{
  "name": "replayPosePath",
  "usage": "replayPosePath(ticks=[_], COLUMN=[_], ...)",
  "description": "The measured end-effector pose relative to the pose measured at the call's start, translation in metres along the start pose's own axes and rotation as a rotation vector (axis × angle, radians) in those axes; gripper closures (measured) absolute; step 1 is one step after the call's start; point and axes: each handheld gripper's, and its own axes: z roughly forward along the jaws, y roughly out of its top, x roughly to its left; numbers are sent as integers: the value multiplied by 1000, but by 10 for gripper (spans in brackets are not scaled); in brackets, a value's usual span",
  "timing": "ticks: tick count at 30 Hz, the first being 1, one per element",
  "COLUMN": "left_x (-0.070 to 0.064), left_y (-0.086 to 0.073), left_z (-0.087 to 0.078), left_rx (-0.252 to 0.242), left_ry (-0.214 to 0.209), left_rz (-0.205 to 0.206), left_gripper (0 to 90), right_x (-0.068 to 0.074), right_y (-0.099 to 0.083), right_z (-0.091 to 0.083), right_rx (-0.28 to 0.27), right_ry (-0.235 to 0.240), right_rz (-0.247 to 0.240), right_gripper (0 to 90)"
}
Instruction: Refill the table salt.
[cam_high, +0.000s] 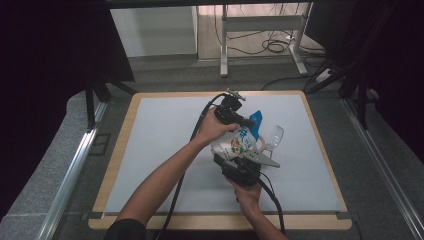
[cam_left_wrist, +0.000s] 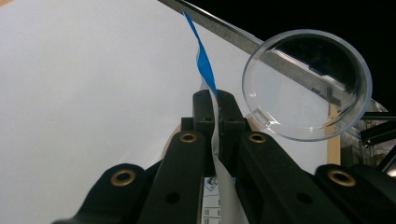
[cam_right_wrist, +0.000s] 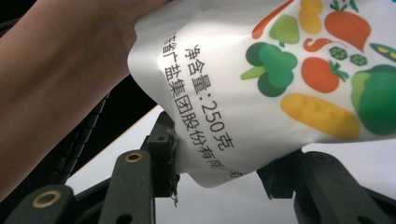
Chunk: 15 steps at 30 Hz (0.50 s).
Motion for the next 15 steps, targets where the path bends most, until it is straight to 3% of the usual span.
replayPosePath(ticks=[15], left_x=[-1], left_y=[-1], left_z=[-1], left_rx=[-1], left_ry=[4], left_rz=[2], left_gripper=[897], right_x=[0], right_y=[0], right_z=[0], right_rx=[3], right_ry=[1], right_rz=[-13], right_gripper=[558])
